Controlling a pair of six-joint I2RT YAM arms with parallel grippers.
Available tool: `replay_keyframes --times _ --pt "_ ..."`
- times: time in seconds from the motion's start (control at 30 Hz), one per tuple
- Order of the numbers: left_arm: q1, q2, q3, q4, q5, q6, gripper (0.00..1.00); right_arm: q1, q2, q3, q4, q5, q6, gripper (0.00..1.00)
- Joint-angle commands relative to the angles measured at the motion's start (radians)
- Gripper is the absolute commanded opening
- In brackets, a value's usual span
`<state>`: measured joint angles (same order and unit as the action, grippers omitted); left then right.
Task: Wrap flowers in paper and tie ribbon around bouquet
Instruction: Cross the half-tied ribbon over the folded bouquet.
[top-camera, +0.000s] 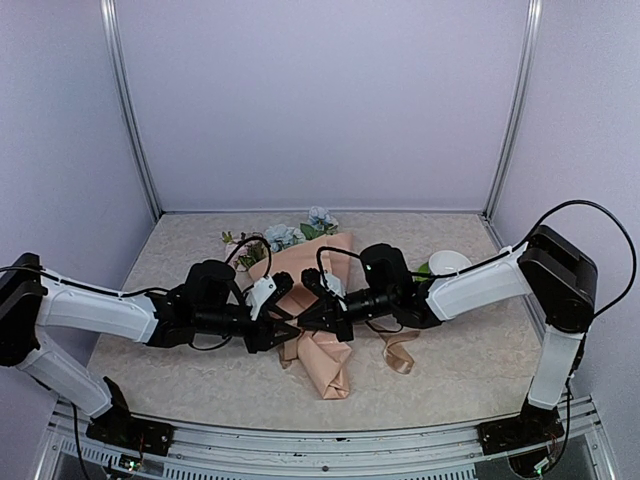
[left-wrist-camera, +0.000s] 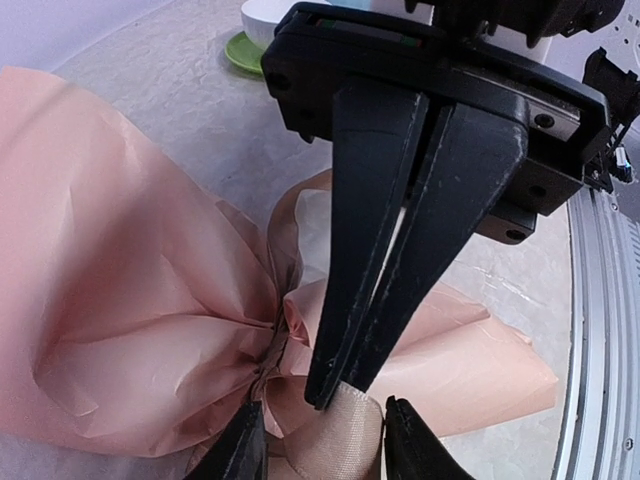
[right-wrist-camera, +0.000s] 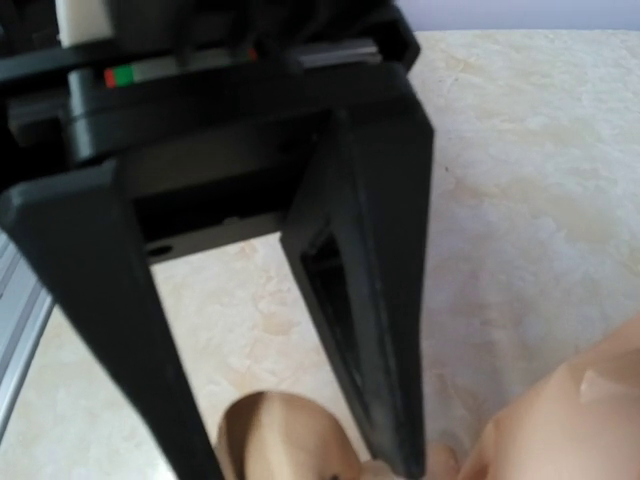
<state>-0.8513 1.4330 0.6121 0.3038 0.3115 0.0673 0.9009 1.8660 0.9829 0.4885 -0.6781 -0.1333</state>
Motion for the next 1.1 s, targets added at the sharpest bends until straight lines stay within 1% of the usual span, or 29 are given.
replay_keyframes --times 0.0,0.13,0.2,0.3,0.47,0.5,0.57,0.6,0.7,0.8,0.87,0.93,1.0,1.07 --pt "0.000 -0.041 0.021 -0.049 0.031 0.002 0.40 -0.007 -0.025 0.023 -0.026 -0.009 -0.012 0.00" --pt "-0.005 -0.095 0.003 -0.076 0.005 0.012 0.41 -0.008 -0.030 0.019 -0.025 -0.009 -0.010 0.00" --pt "-0.017 -0.108 0.006 -0.103 -0.040 0.012 0.40 -0.008 -0.030 0.019 -0.029 -0.003 -0.011 0.00" --pt "-0.036 -0.097 0.036 -0.163 -0.064 0.018 0.37 -0.008 -0.029 0.019 -0.029 -0.001 -0.013 0.00" --pt "-0.052 -0.066 0.053 -0.182 -0.088 0.020 0.36 -0.008 -0.028 0.020 -0.027 -0.002 -0.009 0.00" --pt "-0.052 -0.060 0.059 -0.187 -0.094 0.020 0.34 -0.007 -0.029 0.018 -0.025 -0.003 -0.009 0.00" --pt "-0.054 -0.053 0.064 -0.184 -0.107 0.014 0.20 -0.008 -0.032 0.016 -0.025 -0.006 -0.007 0.00" --pt "-0.055 -0.051 0.064 -0.179 -0.110 0.013 0.17 -0.008 -0.033 0.016 -0.025 -0.006 -0.008 0.00" --pt "-0.059 -0.042 0.074 -0.178 -0.118 0.015 0.16 -0.009 -0.034 0.012 -0.028 -0.009 -0.012 0.00" --pt "-0.064 -0.031 0.083 -0.180 -0.126 0.018 0.08 -0.008 -0.039 0.010 -0.029 -0.009 -0.014 0.00" --pt "-0.065 -0.028 0.084 -0.177 -0.129 0.018 0.00 -0.008 -0.040 0.009 -0.030 -0.006 -0.013 0.00" --pt "-0.067 -0.031 0.082 -0.166 -0.129 0.012 0.00 -0.008 -0.043 0.012 -0.044 0.016 -0.009 0.01" --pt "-0.070 -0.039 0.075 -0.141 -0.128 0.000 0.00 -0.009 -0.058 0.017 -0.079 0.049 -0.005 0.11" --pt "-0.076 -0.045 0.068 -0.125 -0.132 -0.005 0.00 -0.014 -0.100 0.013 -0.127 0.108 0.011 0.24"
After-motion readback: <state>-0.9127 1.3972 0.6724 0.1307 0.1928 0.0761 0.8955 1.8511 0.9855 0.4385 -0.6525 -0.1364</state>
